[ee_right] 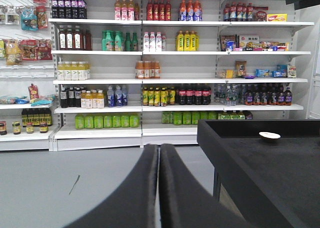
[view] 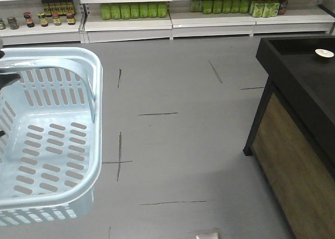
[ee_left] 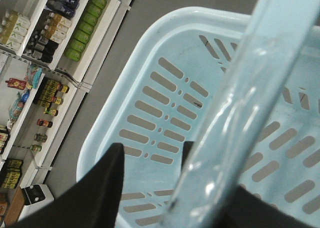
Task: Pick three apples into basket with both arms
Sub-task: 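Drive the base across the floor holding the basket in the left gripper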
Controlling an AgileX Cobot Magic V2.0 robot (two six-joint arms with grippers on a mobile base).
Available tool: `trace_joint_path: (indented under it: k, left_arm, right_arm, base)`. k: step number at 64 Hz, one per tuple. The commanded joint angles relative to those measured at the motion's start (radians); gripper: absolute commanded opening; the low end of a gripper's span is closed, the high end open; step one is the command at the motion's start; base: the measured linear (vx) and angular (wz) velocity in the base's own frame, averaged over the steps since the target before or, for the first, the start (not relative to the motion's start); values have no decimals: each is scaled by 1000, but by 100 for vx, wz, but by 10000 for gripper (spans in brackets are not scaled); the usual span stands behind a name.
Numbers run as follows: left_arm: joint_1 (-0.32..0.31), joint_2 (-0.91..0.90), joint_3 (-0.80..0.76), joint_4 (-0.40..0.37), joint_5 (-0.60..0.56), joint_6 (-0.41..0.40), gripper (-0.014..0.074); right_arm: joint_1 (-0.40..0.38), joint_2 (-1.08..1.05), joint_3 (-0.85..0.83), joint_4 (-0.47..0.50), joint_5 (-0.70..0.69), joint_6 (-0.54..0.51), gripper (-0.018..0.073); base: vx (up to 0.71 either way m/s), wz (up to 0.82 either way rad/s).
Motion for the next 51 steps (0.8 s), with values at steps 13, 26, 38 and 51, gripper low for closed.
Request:
trace_joint_path:
  k: [13, 26, 38, 51]
  left_arm:
    - [-1, -18, -34, 20, -85, -12, -7]
    - [-1, -18, -34, 20, -85, -12, -7]
    - [-1, -18, -34, 20, -85, -12, -7]
    - [-1, -18, -34, 20, -85, -12, -7]
  right_arm:
    - [-1, -12, 14, -6, -71, -4, -9]
    - [-1, -12, 14, -6, -71, -4, -9]
    - [-1, -12, 14, -6, -71, -4, -9]
    - [-1, -12, 14, -6, -71, -4, -9]
  base:
    - [0, -1]
    - [2, 1]
    - [4, 3]
    - [7, 5]
